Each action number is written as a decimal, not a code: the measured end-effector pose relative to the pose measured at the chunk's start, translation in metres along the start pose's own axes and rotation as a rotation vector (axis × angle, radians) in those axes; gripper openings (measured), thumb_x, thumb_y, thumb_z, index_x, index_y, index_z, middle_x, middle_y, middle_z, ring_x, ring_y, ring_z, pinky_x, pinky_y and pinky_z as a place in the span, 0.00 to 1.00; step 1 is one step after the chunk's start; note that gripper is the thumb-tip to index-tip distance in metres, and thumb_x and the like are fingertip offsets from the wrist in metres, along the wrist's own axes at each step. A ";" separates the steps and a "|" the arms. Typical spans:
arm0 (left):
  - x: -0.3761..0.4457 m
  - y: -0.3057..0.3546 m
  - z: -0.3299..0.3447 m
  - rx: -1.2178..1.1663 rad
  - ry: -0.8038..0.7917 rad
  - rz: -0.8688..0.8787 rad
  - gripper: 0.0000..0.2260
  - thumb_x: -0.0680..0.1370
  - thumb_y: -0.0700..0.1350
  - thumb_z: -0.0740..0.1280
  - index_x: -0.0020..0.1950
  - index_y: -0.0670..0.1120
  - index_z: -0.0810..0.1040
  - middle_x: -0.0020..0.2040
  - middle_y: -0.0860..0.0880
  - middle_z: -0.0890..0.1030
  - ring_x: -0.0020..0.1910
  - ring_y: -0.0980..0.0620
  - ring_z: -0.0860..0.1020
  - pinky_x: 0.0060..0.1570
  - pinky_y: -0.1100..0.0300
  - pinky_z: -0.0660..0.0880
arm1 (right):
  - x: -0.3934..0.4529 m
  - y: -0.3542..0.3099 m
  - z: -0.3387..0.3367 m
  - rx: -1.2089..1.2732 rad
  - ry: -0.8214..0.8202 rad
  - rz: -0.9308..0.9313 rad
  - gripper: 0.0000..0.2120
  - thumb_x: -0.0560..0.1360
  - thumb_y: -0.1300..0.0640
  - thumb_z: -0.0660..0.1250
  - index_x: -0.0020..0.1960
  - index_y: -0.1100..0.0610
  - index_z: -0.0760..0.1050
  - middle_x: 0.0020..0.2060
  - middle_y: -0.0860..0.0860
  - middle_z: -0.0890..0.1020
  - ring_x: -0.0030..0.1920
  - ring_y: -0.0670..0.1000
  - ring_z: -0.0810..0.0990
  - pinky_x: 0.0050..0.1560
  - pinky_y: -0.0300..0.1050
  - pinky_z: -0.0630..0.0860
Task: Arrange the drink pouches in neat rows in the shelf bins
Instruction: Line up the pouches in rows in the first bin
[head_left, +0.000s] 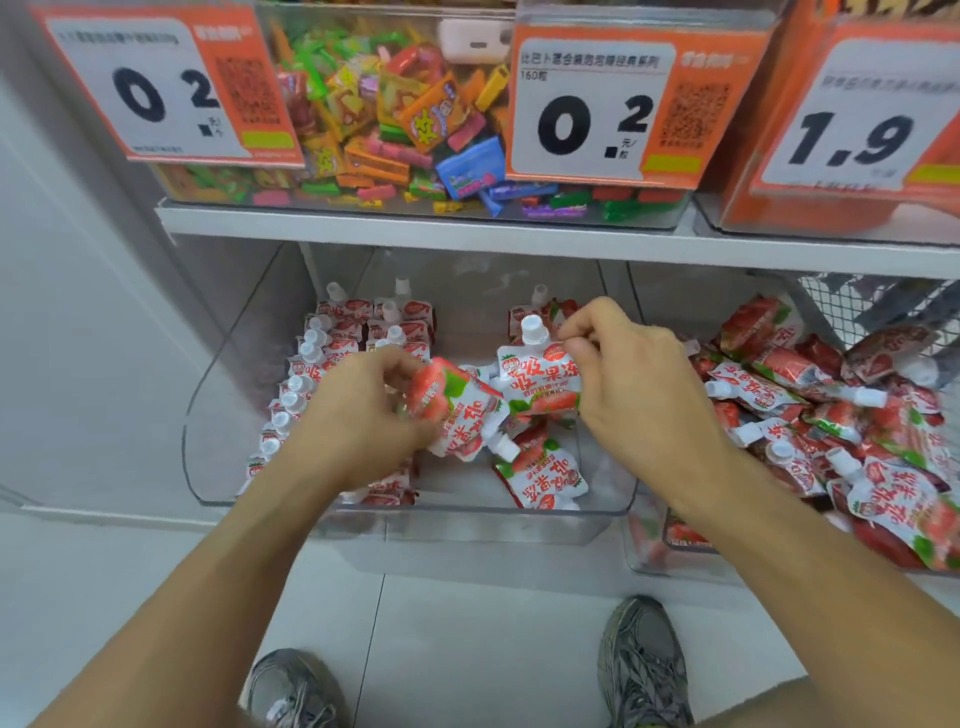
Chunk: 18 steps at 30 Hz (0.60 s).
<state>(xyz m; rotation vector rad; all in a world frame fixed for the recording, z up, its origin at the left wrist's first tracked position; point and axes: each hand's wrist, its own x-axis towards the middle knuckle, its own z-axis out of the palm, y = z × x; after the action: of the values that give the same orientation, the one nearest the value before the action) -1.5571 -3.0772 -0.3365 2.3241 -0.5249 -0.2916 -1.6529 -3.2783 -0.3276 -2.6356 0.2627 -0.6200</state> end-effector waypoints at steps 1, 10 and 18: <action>-0.002 -0.001 0.000 -0.076 0.051 -0.032 0.13 0.67 0.43 0.78 0.45 0.48 0.77 0.43 0.52 0.82 0.36 0.53 0.82 0.38 0.58 0.79 | 0.000 -0.002 -0.002 0.038 0.019 0.037 0.05 0.82 0.58 0.62 0.55 0.56 0.75 0.44 0.51 0.83 0.41 0.51 0.80 0.37 0.42 0.70; -0.010 0.000 0.008 -0.291 0.216 -0.146 0.11 0.76 0.45 0.70 0.50 0.46 0.69 0.43 0.50 0.82 0.36 0.61 0.78 0.29 0.70 0.67 | -0.002 -0.009 -0.013 0.271 0.161 0.270 0.02 0.83 0.56 0.58 0.52 0.53 0.67 0.38 0.49 0.79 0.36 0.47 0.78 0.33 0.44 0.73; -0.010 0.000 0.010 -0.590 0.319 -0.234 0.13 0.76 0.47 0.71 0.52 0.46 0.68 0.41 0.41 0.83 0.41 0.41 0.83 0.46 0.43 0.80 | 0.006 -0.019 -0.010 0.835 0.058 0.557 0.08 0.84 0.59 0.58 0.49 0.47 0.65 0.47 0.52 0.78 0.34 0.51 0.86 0.39 0.48 0.82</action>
<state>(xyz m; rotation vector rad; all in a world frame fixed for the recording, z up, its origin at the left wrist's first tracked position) -1.5695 -3.0784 -0.3432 1.8005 0.0040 -0.1510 -1.6507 -3.2663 -0.3085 -1.6445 0.5800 -0.4686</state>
